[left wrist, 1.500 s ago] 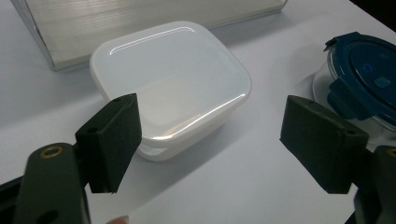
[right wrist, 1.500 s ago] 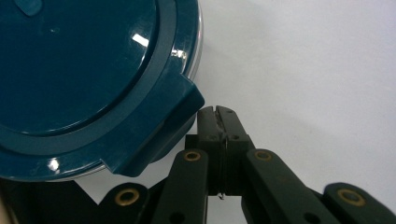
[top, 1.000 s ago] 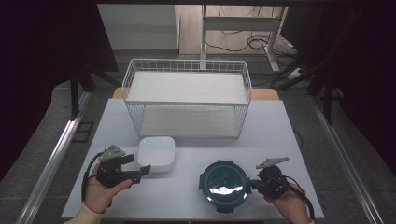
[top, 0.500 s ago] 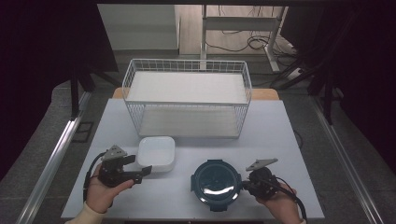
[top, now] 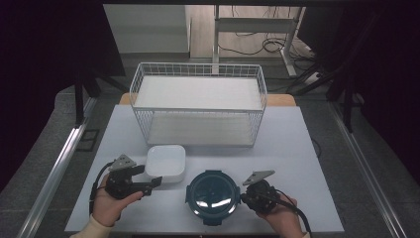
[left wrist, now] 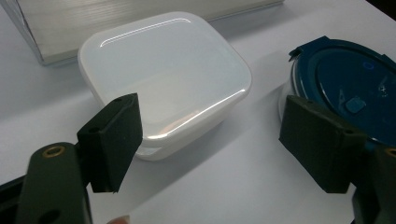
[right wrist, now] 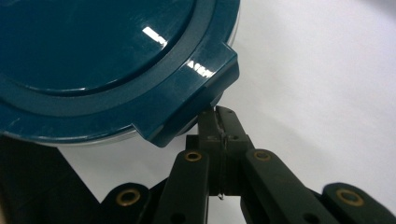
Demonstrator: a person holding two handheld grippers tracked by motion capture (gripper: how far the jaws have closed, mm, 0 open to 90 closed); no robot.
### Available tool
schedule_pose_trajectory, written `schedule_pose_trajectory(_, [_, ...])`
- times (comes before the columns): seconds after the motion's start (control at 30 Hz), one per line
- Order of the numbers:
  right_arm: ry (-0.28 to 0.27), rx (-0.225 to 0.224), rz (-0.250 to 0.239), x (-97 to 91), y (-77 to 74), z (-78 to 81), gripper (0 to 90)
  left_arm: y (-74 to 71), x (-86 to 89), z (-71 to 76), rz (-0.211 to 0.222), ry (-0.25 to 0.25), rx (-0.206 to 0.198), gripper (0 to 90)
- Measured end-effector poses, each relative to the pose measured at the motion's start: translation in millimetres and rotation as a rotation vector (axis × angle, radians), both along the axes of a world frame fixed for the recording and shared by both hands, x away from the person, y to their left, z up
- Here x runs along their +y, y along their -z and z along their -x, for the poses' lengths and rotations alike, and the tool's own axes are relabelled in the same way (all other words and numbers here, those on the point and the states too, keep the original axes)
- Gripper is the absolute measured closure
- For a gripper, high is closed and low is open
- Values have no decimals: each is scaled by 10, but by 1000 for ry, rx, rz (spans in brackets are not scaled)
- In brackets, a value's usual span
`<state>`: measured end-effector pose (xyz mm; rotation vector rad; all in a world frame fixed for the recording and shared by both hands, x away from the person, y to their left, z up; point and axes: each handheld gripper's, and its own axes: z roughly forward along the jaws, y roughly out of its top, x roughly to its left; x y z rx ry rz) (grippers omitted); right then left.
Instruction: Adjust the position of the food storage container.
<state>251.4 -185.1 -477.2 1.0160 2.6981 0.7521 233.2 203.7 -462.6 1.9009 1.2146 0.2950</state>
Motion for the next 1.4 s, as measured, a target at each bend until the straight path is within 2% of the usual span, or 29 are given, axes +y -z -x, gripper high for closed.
schedule_pose_trajectory(0.17, [-24,-2,-15,109,17,-15,896,6,-7,-3,0,1,3,208])
schedule_pose_trajectory(0.4, [-26,12,-43,77,31,-47,896,-15,8,7,5,0,-3,208])
schedule_pose_trajectory(0.43, [-2,-9,-22,29,10,-60,896,-18,11,10,6,0,-5,208])
schedule_pose_trajectory(0.47, [-2,-9,-22,29,10,-60,896,-22,20,12,6,-2,-6,208])
schedule_pose_trajectory(0.5, [36,-23,-51,-73,-33,-91,895,-24,26,10,9,-6,-4,208])
schedule_pose_trajectory(0.53, [36,-23,-51,-73,-33,-91,895,-24,26,10,9,-6,-4,208])
schedule_pose_trajectory(0.7, [107,-39,-140,-292,-120,-115,893,-19,7,15,11,-5,-2,207])
schedule_pose_trajectory(0.73, [117,-41,-161,-325,-130,-115,856,-21,3,17,13,-3,0,207])
schedule_pose_trajectory(0.77, [133,-51,-180,-354,-137,-116,751,-24,1,19,18,-1,3,207])
schedule_pose_trajectory(0.83, [181,-92,-203,-382,-144,-116,435,-29,1,22,26,-5,10,205])
schedule_pose_trajectory(0.87, [199,-109,-210,-393,-146,-116,360,-31,3,21,30,-9,15,203])
schedule_pose_trajectory(0.93, [198,-92,-234,-407,-155,-117,268,-29,12,17,36,-18,23,198])
schedule_pose_trajectory(1.0, [187,-98,-238,-410,-176,-121,241,-19,25,8,42,-23,27,198])
schedule_pose_trajectory(1.03, [157,-105,-242,-423,-207,-137,242,-12,32,3,43,-22,30,199])
schedule_pose_trajectory(1.4, [178,-155,-279,-649,-317,-198,239,13,22,-2,22,1,6,204])
